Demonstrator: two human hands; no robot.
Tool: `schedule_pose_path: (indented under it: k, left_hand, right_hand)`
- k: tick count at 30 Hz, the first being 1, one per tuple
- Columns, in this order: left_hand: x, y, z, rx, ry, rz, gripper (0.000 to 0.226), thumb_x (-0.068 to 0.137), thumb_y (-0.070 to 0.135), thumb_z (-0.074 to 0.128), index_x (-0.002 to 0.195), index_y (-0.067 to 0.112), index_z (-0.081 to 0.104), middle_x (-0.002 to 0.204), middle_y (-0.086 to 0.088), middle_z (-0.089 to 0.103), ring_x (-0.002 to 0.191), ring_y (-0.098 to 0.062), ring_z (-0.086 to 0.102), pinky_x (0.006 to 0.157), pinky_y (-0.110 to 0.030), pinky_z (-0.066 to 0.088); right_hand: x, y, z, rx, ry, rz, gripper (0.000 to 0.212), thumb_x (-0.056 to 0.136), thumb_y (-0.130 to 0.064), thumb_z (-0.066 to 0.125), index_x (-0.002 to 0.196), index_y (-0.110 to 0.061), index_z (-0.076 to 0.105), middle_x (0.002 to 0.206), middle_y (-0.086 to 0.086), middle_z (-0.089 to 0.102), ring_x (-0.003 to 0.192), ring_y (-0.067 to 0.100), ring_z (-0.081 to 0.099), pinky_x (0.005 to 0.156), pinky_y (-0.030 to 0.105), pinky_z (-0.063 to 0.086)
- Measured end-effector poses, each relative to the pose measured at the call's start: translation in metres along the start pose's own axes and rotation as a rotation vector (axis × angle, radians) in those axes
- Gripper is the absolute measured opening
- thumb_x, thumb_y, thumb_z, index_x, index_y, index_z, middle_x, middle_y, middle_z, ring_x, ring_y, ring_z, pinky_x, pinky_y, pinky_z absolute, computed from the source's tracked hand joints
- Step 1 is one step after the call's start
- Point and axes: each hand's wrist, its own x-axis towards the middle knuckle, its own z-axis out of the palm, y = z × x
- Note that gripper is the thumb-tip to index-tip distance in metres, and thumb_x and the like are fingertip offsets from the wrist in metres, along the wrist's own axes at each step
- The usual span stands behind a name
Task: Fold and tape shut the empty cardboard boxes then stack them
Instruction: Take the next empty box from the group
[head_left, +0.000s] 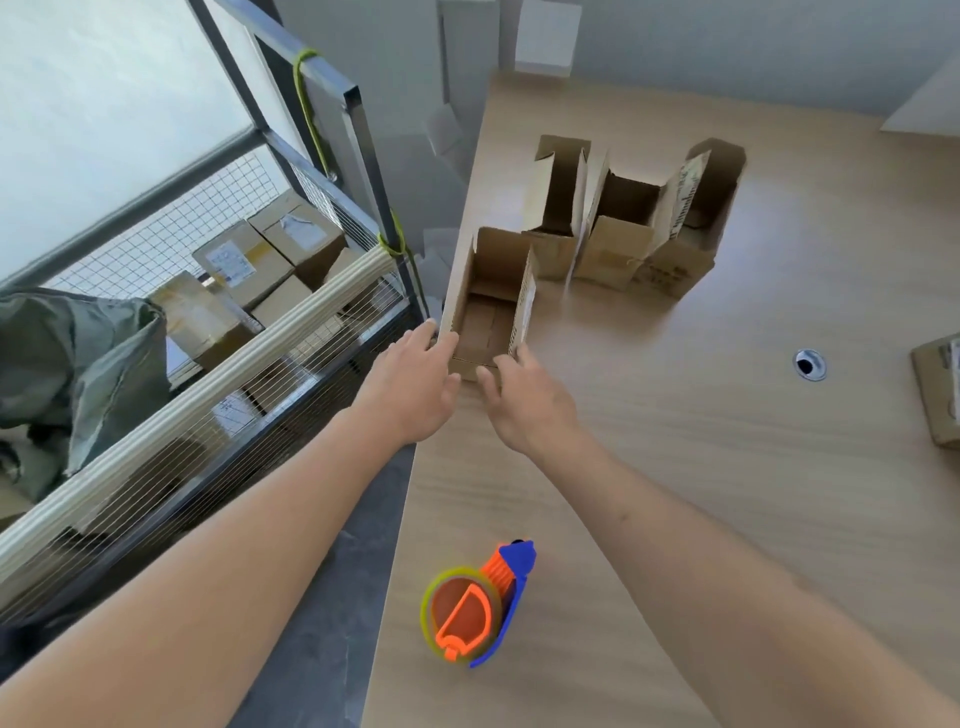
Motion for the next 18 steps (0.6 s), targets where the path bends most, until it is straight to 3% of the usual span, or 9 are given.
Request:
schedule_pose_path:
  k: [5,7,10,14,16,18]
  left_hand:
    - [-0.011,-0.013,-0.002,-0.004,-0.068,0.011,0.058,0.102,0.030,0.052,0.155,0.019,0.033,0.165,-0.013,0.023,0.147,-0.033,0.032,0.115,-0.049,0.036]
    - [-0.017,-0.014,-0.003,0.003,-0.088,0.028,0.060,0.102,0.030,0.052,0.157,0.020,0.031,0.166,-0.013,0.022,0.147,-0.033,0.031,0.116,-0.048,0.036]
    - [-0.027,-0.012,-0.004,0.015,-0.076,0.054,0.053,0.101,0.028,0.053,0.151,0.017,0.038,0.159,-0.013,0.032,0.139,-0.032,0.039,0.110,-0.046,0.041]
    - [-0.045,-0.004,-0.001,-0.009,-0.077,0.116,0.043,0.099,0.026,0.054,0.140,0.015,0.046,0.146,-0.013,0.043,0.130,-0.031,0.047,0.104,-0.045,0.046]
    - [-0.054,0.004,0.002,-0.021,-0.084,0.159,0.044,0.099,0.025,0.054,0.141,0.016,0.045,0.145,-0.012,0.043,0.130,-0.031,0.047,0.105,-0.046,0.047]
    - [-0.064,0.016,0.006,-0.021,-0.096,0.189,0.046,0.099,0.024,0.054,0.143,0.015,0.044,0.145,-0.013,0.043,0.129,-0.033,0.048,0.105,-0.046,0.046]
  right_hand:
    - [-0.010,-0.004,0.003,0.121,0.050,0.116,0.057,0.108,-0.047,0.029,0.131,-0.003,0.058,0.166,0.002,0.028,0.135,0.030,0.049,0.104,0.041,0.043]
    - [-0.017,-0.006,0.003,0.182,0.088,0.177,0.055,0.108,-0.045,0.033,0.128,-0.002,0.059,0.163,0.006,0.035,0.135,0.031,0.049,0.104,0.040,0.043]
    - [-0.032,-0.001,0.007,0.256,0.164,0.262,0.051,0.106,-0.046,0.040,0.107,-0.001,0.063,0.128,0.015,0.059,0.117,0.034,0.055,0.088,0.038,0.043]
    - [-0.062,0.013,0.008,0.333,0.267,0.384,0.045,0.102,-0.046,0.052,0.073,-0.012,0.048,0.078,0.007,0.051,0.080,0.033,0.051,0.063,0.033,0.030]
    - [-0.080,0.022,0.006,0.355,0.290,0.453,0.046,0.100,-0.042,0.057,0.067,-0.011,0.047,0.067,0.005,0.046,0.074,0.032,0.047,0.055,0.035,0.028]
    - [-0.098,0.030,0.002,0.375,0.292,0.515,0.033,0.099,-0.031,0.061,0.076,-0.008,0.059,0.075,0.008,0.057,0.080,0.033,0.053,0.059,0.031,0.037]
